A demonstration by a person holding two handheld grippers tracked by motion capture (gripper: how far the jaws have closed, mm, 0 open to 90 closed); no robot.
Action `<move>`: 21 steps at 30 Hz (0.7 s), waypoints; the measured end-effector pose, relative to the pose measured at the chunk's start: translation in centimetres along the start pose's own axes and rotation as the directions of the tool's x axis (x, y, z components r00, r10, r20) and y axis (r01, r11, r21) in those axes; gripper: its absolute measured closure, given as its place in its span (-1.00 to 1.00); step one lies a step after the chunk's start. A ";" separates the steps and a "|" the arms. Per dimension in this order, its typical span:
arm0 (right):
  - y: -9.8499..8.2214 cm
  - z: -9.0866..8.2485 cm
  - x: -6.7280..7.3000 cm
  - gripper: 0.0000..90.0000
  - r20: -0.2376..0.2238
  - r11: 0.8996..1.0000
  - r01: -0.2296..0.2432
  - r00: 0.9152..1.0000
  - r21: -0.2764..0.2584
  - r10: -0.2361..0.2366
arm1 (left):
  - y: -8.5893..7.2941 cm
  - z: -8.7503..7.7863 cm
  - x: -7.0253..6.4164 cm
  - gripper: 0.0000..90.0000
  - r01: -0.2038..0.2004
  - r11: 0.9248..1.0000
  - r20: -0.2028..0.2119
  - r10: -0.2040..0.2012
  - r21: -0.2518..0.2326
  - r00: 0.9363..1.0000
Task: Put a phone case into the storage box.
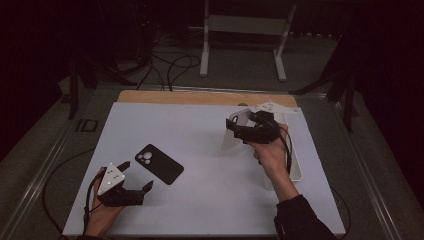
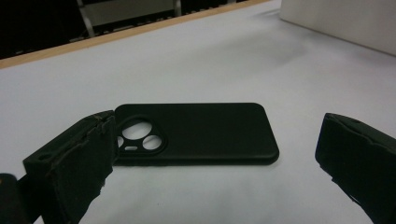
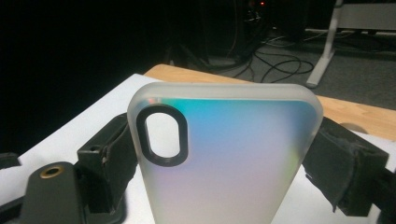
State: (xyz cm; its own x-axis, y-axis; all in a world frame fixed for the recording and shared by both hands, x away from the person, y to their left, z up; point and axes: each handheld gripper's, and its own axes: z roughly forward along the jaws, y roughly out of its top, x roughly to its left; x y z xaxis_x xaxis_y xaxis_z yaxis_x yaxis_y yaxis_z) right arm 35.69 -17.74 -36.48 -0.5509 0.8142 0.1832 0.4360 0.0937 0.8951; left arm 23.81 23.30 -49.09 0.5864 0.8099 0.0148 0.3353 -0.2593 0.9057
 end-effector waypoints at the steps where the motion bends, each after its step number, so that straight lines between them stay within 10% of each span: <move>1: 0.2 0.0 -0.2 -0.63 0.006 1.000 0.002 1.000 0.000 -0.002 | 0.0 0.0 0.0 -1.00 0.005 1.000 0.000 -0.005 -0.002 1.000; 21: 2.3 0.3 -4.1 -0.63 0.103 0.998 -0.061 0.993 -0.017 0.062 | -0.1 0.1 -0.2 -1.00 0.001 1.000 -0.011 -0.001 0.002 1.000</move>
State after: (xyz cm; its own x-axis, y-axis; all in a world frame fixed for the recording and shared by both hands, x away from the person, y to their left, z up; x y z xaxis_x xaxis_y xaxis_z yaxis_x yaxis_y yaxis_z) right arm 39.20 -20.71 -35.29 -0.4466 0.8730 0.1960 0.4568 0.0342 0.8889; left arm 23.72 23.11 -49.20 0.5781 0.8158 0.0179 0.3375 -0.2590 0.9050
